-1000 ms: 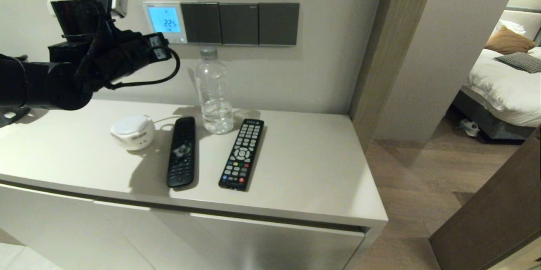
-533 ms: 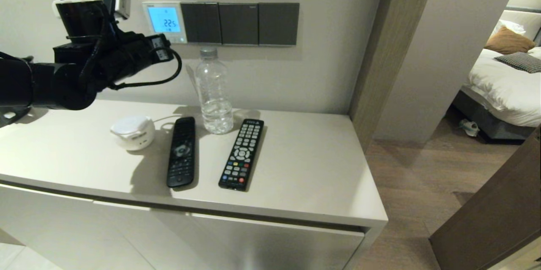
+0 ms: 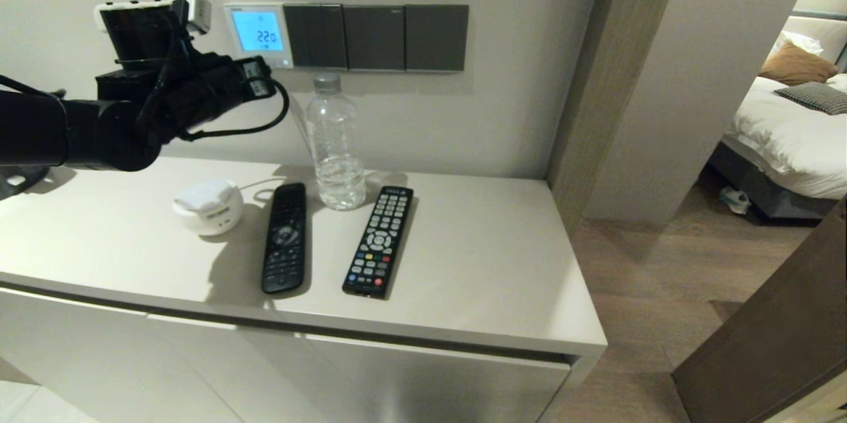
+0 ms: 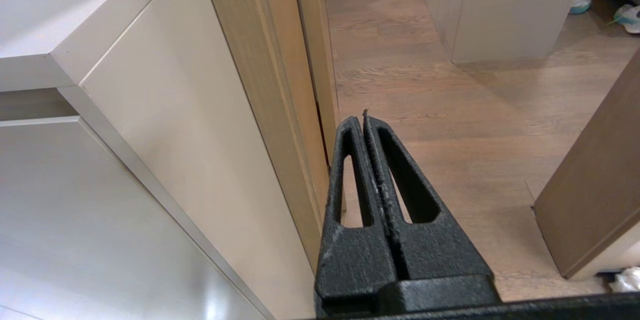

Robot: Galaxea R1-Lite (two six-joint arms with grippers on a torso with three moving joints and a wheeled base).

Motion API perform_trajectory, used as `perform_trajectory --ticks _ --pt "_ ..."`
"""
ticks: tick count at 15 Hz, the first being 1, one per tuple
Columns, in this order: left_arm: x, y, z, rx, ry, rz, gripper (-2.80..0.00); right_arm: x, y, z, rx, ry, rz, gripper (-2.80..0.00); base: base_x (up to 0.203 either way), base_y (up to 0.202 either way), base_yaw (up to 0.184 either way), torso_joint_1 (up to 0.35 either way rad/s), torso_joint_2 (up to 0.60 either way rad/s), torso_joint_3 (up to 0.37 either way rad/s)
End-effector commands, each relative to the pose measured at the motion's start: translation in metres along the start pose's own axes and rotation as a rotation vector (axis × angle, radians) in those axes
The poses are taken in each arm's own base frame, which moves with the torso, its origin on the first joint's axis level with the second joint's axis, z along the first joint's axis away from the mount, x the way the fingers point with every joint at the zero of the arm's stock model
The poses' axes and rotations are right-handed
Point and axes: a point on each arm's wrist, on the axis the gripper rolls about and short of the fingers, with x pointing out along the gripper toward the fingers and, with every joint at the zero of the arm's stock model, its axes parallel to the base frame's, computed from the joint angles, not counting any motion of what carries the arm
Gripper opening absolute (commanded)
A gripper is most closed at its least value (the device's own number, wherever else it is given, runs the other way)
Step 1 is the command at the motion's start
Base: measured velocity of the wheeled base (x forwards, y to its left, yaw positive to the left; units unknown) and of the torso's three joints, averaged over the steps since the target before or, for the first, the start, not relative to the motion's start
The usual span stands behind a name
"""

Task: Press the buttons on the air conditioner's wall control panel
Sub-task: Press the temperature decrease button, then turn off the central air conditioner

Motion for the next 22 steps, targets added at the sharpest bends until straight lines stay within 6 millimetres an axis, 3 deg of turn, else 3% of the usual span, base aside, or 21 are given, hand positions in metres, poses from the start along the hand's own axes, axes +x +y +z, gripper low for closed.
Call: perform_trajectory --ticks 1,5,9,14,18,22 --pt "0.001 0.000 -0.001 -0.002 0.000 0.000 -2.80 0.000 0.000 0.000 0.000 0.003 0.000 -2.80 0.000 0.000 0.000 0.000 0.00 0.000" --pt "-0.006 -0.001 0.005 -0.001 -0.012 -0.002 -2.80 0.000 0.000 0.000 0.000 0.003 0.000 -2.80 0.000 0.000 0.000 0.000 0.00 0.000" --pt "-0.031 -0.006 0.024 0.001 -0.046 -0.009 -2.80 0.000 0.000 0.000 0.000 0.003 0.000 -2.80 0.000 0.000 0.000 0.000 0.00 0.000" --pt "-0.079 -0.012 0.045 0.004 -0.078 -0.015 -2.80 0.000 0.000 0.000 0.000 0.003 0.000 -2.80 0.000 0.000 0.000 0.000 0.00 0.000" --pt "-0.122 -0.014 0.047 0.010 -0.070 -0.013 -2.80 0.000 0.000 0.000 0.000 0.003 0.000 -2.80 0.000 0.000 0.000 0.000 0.00 0.000" --pt "-0.180 -0.013 0.046 0.014 -0.085 0.007 -2.80 0.000 0.000 0.000 0.000 0.003 0.000 -2.80 0.000 0.000 0.000 0.000 0.00 0.000"
